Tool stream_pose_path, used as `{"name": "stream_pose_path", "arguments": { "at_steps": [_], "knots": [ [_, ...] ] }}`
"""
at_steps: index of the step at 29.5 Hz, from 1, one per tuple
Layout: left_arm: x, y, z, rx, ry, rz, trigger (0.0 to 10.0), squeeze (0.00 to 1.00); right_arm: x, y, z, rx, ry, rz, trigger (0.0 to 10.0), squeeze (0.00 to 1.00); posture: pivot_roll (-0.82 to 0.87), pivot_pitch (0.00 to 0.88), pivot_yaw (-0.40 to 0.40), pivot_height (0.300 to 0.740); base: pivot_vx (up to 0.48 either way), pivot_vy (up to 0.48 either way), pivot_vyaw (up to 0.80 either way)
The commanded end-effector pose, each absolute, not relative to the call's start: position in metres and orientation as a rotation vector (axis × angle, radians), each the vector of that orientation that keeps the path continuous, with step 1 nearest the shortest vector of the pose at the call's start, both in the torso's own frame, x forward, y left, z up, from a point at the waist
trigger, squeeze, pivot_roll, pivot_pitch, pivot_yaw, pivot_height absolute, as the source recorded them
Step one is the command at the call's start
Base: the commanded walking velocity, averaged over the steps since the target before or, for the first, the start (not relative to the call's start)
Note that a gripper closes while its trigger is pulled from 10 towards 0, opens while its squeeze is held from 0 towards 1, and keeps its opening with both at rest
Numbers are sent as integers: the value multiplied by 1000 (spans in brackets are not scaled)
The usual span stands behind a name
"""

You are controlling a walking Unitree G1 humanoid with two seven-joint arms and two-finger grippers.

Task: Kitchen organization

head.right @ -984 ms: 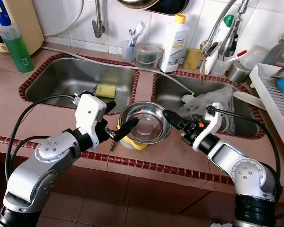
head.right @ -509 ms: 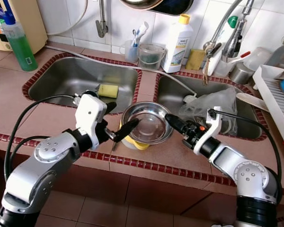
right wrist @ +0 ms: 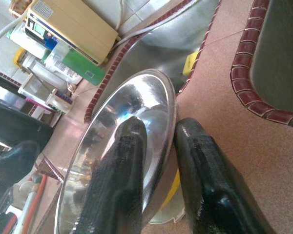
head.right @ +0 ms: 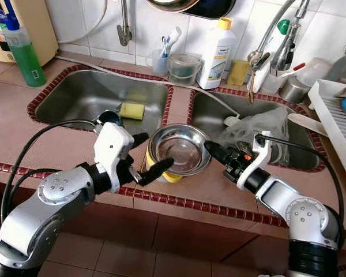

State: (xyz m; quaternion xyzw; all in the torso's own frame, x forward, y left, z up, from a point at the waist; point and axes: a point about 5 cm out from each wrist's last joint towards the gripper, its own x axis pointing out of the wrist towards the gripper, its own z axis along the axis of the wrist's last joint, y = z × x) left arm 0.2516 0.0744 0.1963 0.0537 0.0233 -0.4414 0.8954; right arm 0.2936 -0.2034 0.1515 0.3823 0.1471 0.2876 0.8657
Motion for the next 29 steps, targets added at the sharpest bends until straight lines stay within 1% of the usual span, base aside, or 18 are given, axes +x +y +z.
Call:
{"name": "stream_pose_path", "arguments": {
  "at_steps": [1, 22, 23, 24, 25, 26, 27, 28, 29],
  "knots": [
    [246, 70, 198, 115, 44, -950, 10000, 0, 293, -209, 151, 799, 303, 587, 0, 0, -31, 75, -93, 740, 0, 0, 0],
    [245, 69, 198, 117, 56, -952, 10000, 0, 297, -213, 152, 803, 295, 578, 0, 0, -29, 76, -95, 740, 0, 0, 0],
    [246, 69, 198, 117, 56, -951, 10000, 0, 297, -213, 153, 813, 288, 585, 627, 0, -29, 76, -95, 740, 0, 0, 0],
    [246, 69, 198, 117, 56, -950, 10000, 0, 297, -212, 155, 824, 276, 592, 3176, 0, -29, 73, -92, 740, 0, 0, 0],
    [246, 69, 198, 117, 56, -950, 10000, 0, 297, -212, 155, 824, 276, 592, 3176, 0, -29, 73, -92, 740, 0, 0, 0],
    [246, 69, 198, 117, 56, -948, 10000, 0, 297, -212, 157, 839, 260, 602, 5882, 0, -27, 72, -93, 740, 0, 0, 0],
    [246, 69, 197, 117, 56, -948, 10000, 0, 297, -211, 158, 849, 251, 610, 5882, 0, -27, 72, -93, 740, 0, 0, 0],
    [246, 69, 197, 118, 56, -947, 10000, 0, 297, -211, 159, 861, 239, 618, 9255, 0, -27, 72, -93, 740, 0, 0, 0],
    [246, 69, 197, 117, 57, -946, 10000, 0, 297, -210, 161, 874, 224, 630, 10000, 0, -27, 72, -93, 740, 0, 0, 0]
  ]
}}
